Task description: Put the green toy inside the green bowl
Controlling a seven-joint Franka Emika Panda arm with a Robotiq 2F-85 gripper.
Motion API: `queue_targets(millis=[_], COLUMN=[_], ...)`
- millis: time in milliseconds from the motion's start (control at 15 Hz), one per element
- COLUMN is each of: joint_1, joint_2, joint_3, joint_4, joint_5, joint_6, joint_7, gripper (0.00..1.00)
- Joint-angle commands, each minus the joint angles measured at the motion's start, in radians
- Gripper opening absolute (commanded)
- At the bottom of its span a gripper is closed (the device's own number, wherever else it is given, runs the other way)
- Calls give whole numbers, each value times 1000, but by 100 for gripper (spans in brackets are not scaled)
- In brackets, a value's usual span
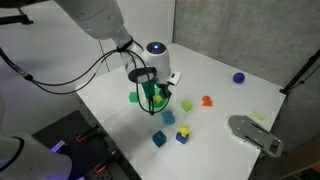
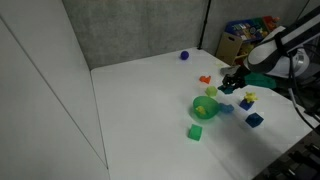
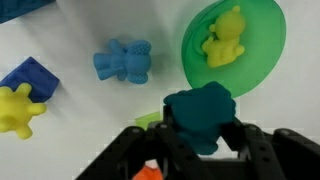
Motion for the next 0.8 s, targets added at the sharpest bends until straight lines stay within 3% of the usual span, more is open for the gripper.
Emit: queue_targets(millis=[0, 400, 467, 533, 667, 733], joint_1=[119, 261, 274, 283, 294, 298], joint_2=[13, 37, 39, 38, 32, 27], joint_3=[-89, -171, -177, -180, -187, -194], joint_4=[24, 45, 47, 48, 52, 54], joint_5=[-69, -136, -143, -144, -146, -149], joint_6=[4, 1, 1, -7, -24, -31], joint_7=[102, 218, 228, 237, 250, 254], gripper=[23, 23, 44, 73, 73, 77])
